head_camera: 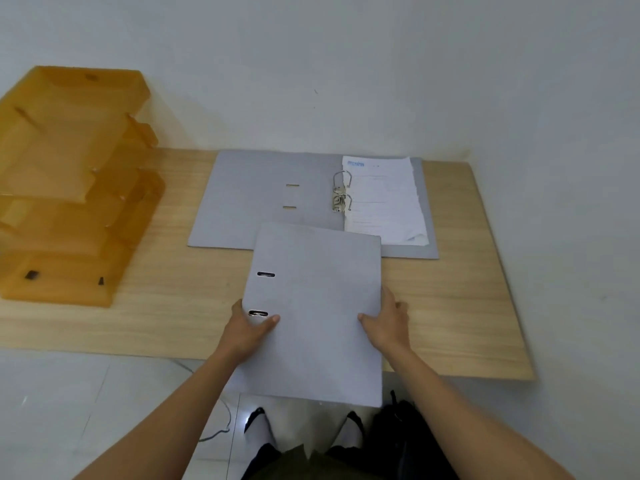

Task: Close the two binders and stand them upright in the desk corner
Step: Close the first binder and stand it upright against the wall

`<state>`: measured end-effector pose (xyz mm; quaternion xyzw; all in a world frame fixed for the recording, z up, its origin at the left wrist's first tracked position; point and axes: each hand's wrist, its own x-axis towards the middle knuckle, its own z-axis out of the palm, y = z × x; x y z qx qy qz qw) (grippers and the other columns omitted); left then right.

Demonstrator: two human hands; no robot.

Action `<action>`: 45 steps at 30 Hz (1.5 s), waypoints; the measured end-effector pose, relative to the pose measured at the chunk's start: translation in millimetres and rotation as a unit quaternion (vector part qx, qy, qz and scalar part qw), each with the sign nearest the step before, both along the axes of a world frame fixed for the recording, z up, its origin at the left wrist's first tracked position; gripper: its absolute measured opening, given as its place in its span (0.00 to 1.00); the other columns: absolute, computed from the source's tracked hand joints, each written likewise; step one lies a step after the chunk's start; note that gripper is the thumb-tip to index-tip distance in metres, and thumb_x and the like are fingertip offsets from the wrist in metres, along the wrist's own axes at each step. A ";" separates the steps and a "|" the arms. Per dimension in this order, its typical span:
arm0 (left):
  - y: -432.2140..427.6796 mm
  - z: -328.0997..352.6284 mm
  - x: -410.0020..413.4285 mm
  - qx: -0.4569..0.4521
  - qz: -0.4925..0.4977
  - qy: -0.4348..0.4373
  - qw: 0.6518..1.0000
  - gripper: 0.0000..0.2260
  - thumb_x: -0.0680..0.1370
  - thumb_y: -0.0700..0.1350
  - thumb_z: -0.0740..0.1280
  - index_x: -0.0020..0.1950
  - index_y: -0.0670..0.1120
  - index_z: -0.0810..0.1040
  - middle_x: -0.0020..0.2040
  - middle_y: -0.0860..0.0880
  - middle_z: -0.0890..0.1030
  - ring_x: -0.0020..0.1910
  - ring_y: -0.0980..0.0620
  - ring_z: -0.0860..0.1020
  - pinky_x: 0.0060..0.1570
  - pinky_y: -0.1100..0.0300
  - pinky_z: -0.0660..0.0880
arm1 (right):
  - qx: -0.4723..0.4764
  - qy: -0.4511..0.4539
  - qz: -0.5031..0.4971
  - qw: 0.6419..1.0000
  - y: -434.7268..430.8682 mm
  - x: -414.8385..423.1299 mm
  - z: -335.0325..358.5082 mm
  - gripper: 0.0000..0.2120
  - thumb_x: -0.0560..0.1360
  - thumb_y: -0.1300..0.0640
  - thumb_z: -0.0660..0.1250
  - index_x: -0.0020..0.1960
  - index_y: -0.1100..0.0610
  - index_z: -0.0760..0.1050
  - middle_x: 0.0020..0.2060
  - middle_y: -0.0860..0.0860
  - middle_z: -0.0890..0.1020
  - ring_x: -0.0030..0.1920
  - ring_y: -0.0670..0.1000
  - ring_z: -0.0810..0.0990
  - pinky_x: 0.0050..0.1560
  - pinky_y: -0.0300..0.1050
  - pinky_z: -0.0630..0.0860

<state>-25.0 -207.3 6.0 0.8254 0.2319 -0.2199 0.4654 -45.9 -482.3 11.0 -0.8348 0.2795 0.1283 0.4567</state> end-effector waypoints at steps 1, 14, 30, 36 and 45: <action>-1.7 -0.3 -1.1 0.009 -0.005 0.002 1.000 0.41 0.73 0.51 0.77 0.79 0.45 0.59 0.72 0.43 0.75 0.69 0.40 0.76 0.61 0.53 0.72 | -0.063 -0.001 0.028 0.998 0.4 0.0 -2.1 0.39 0.74 0.58 0.69 0.81 0.49 0.56 0.74 0.58 0.63 0.70 0.59 0.67 0.65 0.51 0.72; -0.8 1.1 -2.4 -0.008 0.008 0.043 0.999 0.36 0.71 0.49 0.80 0.75 0.43 0.69 0.69 0.43 0.78 0.66 0.41 0.78 0.63 0.51 0.76 | 0.015 0.116 0.279 0.953 39.1 8.2 -12.1 0.41 0.78 0.52 0.68 0.83 0.51 0.47 0.83 0.52 0.38 0.82 0.58 0.36 0.79 0.54 0.45; -18.6 58.5 41.1 -0.473 -0.045 0.179 0.861 0.31 0.74 0.67 0.70 0.69 0.48 0.81 0.68 0.40 0.81 0.66 0.40 0.81 0.61 0.46 0.79 | 0.163 0.124 0.061 0.977 57.7 24.6 97.8 0.37 0.78 0.29 0.48 0.82 0.41 0.43 0.83 0.44 0.51 0.80 0.59 0.58 0.67 0.71 0.71; -75.8 109.5 56.5 -0.457 -0.192 0.169 0.852 0.20 0.75 0.57 0.74 0.64 0.50 0.85 0.64 0.43 0.85 0.60 0.45 0.85 0.53 0.53 0.83 | 0.157 0.035 -0.017 0.987 49.4 15.9 132.6 0.41 0.72 0.22 0.41 0.80 0.37 0.53 0.81 0.45 0.61 0.78 0.53 0.63 0.74 0.63 0.62; -164.5 159.0 60.3 -0.390 -0.415 0.021 0.822 0.28 0.73 0.43 0.78 0.70 0.54 0.75 0.62 0.50 0.86 0.62 0.50 0.84 0.59 0.52 0.82 | 0.151 -0.145 -0.032 0.977 -28.0 -10.3 202.5 0.36 0.72 0.28 0.62 0.77 0.36 0.60 0.69 0.36 0.77 0.65 0.41 0.79 0.65 0.54 0.77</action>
